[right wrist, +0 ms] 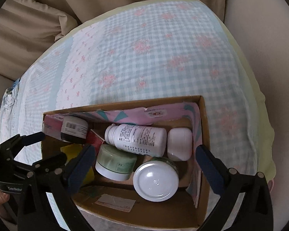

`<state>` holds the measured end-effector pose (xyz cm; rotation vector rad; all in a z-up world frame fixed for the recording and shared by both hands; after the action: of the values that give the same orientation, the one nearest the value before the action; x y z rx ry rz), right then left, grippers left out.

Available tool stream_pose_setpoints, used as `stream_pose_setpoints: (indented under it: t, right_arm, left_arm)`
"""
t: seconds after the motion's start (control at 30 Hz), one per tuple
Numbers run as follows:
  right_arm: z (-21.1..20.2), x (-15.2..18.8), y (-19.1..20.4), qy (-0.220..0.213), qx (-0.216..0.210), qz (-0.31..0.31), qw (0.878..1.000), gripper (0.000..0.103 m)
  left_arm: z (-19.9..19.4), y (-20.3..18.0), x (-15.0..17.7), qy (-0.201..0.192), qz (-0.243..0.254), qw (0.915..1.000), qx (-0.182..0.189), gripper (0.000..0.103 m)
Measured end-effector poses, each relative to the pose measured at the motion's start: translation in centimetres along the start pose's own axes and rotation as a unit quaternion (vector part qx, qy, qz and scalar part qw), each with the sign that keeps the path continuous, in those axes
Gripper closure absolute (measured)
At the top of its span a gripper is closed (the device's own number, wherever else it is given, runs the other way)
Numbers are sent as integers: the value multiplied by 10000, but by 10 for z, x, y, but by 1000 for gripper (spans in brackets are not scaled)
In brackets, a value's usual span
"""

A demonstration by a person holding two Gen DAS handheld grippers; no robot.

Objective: Organize rigid objects

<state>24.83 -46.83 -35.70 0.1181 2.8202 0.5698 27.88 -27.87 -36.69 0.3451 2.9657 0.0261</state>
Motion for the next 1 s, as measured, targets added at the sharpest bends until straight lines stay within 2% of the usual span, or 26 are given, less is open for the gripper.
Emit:
stream_pose_setpoints:
  t: [0.27, 0.37, 0.53, 0.67, 0.87, 1.0]
  right_arm:
    - [-11, 8, 10, -65, 175, 43, 9998, 0]
    - [-21, 13, 18, -126, 225, 62, 9996, 0]
    - [-61, 23, 57, -287, 295, -87, 9991, 0]
    - [-115, 36, 112, -551, 391, -397, 9969, 0]
    - [-201, 61, 198, -1177, 508, -854, 9881, 0]
    - [-243, 85, 245, -1580, 663, -1109, 9789, 0]
  left_arm:
    - [-18, 14, 17, -160, 4, 9999, 56, 0]
    - [-39, 21, 22, -336, 10, 9994, 25, 0]
    - [-117, 49, 38, -863, -138, 9962, 38, 0]
    - [-186, 78, 57, -1315, -303, 9908, -63, 0]
    - [-300, 128, 112, -2160, -686, 9734, -351, 0]
    - [-348, 152, 152, -2527, -973, 9607, -607, 0]
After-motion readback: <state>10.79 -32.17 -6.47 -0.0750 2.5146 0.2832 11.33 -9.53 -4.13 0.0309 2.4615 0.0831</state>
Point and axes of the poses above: each gripper's, at about its wrist camera, not at the fingertips, and z roughly the way its jaws point, y to its left, x to its underside, the point moved 2 cm from there along z, roughly the way its jaws point, and after that the axes turned 11 degrees about -x, right-handed, at the moved point
